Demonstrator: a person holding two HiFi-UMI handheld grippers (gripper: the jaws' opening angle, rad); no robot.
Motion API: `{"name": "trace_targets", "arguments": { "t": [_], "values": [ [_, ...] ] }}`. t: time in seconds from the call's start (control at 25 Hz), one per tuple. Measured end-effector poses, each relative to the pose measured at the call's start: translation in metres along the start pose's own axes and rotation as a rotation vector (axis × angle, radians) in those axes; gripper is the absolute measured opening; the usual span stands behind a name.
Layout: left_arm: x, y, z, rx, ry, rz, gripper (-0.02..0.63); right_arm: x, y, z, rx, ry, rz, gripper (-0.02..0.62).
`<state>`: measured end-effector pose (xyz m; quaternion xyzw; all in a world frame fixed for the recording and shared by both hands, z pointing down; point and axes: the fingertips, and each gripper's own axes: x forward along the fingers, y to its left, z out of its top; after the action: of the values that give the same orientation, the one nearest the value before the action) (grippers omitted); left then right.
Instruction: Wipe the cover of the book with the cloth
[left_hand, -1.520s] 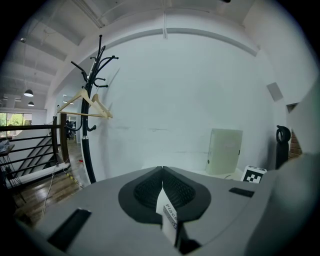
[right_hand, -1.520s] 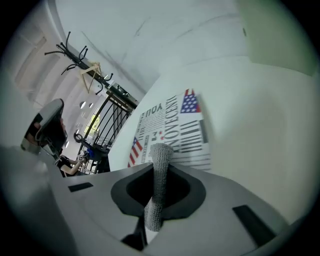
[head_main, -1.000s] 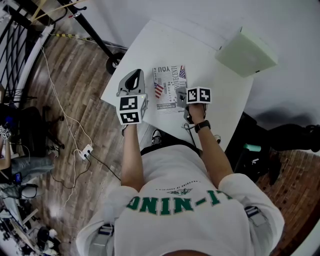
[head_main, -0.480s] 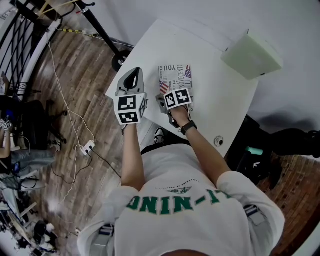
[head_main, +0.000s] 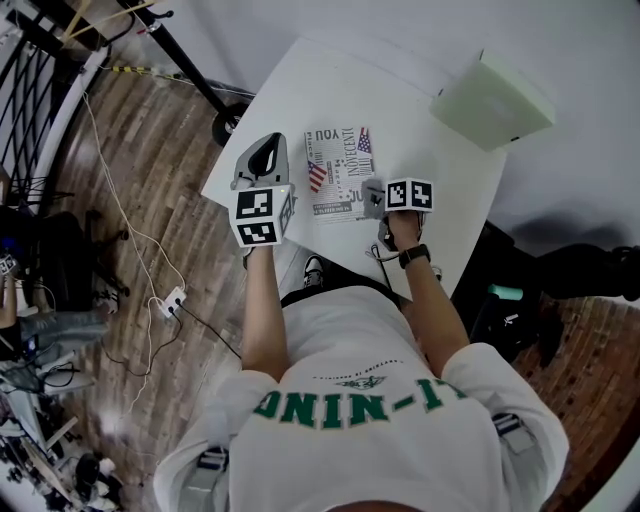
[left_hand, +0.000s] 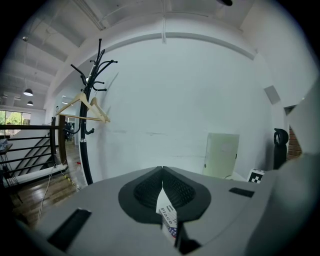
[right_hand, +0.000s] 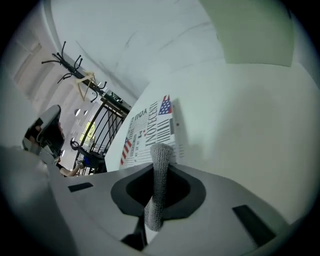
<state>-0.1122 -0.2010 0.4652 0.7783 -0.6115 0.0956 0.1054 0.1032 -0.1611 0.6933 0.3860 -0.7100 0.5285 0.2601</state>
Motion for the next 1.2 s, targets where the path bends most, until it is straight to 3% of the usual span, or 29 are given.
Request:
{"name": "trace_targets", "arguments": {
  "t": [0.2,0.32,0.44,0.6,0.76,0.92,1.2],
  "values": [
    [0.001,-0.004,-0.001,0.001,-0.001,-0.008,0.014,-0.013,-0.026,0.004,0.042,-0.039,-0.046,0.034],
    [-0.001,-0.002,-0.001,0.0,-0.001,-0.003,0.014,-0.012,-0.019,0.005,0.015,-0.035,-0.066,0.034],
    [-0.004,0.002,-0.001,0.0,-0.002,0.007,0.014,0.004,0.027,-0.003,-0.035,0.002,0.026,0.034],
    [-0.007,0.004,-0.003,0.002,0.007,0.02,0.014,0.042,0.099,-0.038,-0.13,0.124,0.158,0.035],
    [-0.009,0.006,-0.003,0.003,0.006,0.027,0.014,0.069,0.128,-0.064,-0.21,0.195,0.172,0.035],
    [-0.011,0.008,-0.003,0.003,0.004,0.032,0.014,0.063,0.111,-0.059,-0.195,0.176,0.15,0.034],
    [-0.008,0.008,0.0,-0.004,-0.004,0.023,0.014,0.013,0.03,-0.03,-0.07,0.07,0.046,0.032]
  ]
}}
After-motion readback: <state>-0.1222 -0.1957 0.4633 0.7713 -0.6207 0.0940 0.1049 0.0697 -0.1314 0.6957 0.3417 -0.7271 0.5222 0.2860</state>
